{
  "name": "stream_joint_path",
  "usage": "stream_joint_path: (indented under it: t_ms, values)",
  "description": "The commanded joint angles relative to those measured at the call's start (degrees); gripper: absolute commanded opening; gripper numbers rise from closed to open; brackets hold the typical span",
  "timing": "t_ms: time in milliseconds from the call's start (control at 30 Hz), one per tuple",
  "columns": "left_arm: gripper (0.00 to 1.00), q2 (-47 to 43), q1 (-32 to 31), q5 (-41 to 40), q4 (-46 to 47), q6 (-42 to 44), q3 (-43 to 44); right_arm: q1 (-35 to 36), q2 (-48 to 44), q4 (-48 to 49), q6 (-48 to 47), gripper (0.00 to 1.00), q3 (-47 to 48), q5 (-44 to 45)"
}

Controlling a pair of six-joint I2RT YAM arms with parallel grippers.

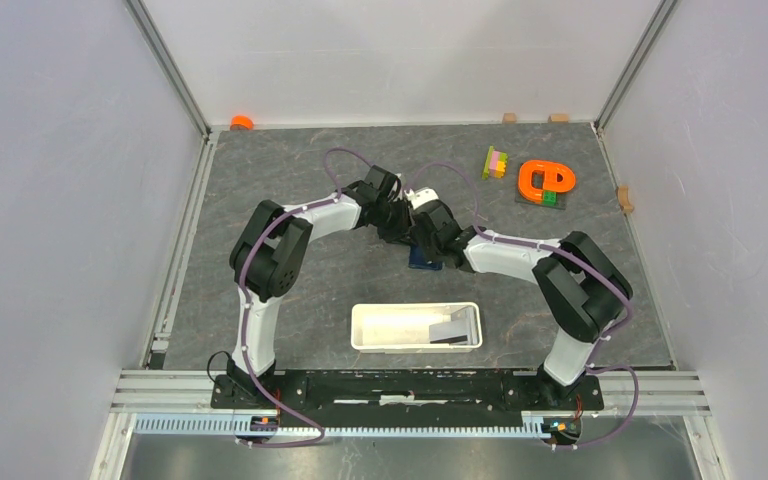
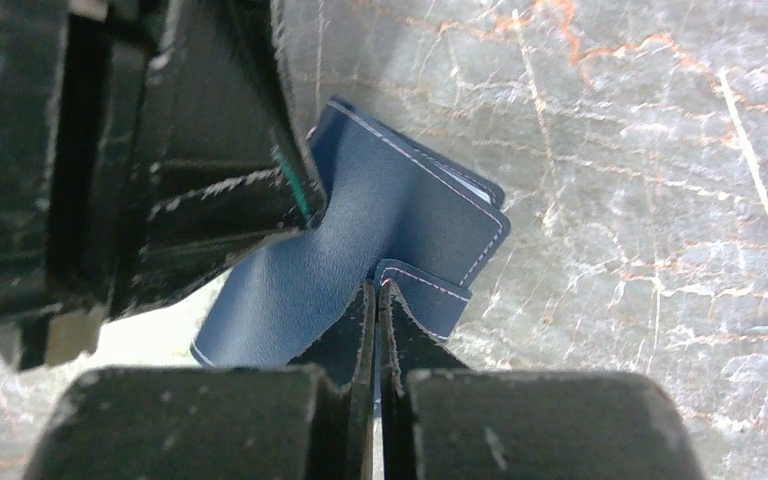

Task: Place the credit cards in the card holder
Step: Close the card holder at the center of the board.

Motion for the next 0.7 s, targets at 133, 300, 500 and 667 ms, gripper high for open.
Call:
stream_joint_path:
  t_ms: [133,300,500,667]
  values:
    - [0.44,-5.77,0.29,-7.25,-1.66,3.74,-2.54,2.90,-5.10,-17.69,3.40,0.13,2.50,-8.98]
    - [0.58,-11.44,1.59,-9.32,-2.69,5.60,-4.06,2.29,-10.91,-18.91,2.99,0.31,3.69,-5.80]
    - [0.63,-18.14,2.05,-5.28,-4.39,4.29,-8.34,1.31,-14.98,-19.67,3.38,0.40,3.16,-6.09]
    - [0.63,-20.00,1.63,-0.60,-3.45,1.67,-12.78,1.32,-16.53,-16.74,4.32,0.44,0.02,-11.26]
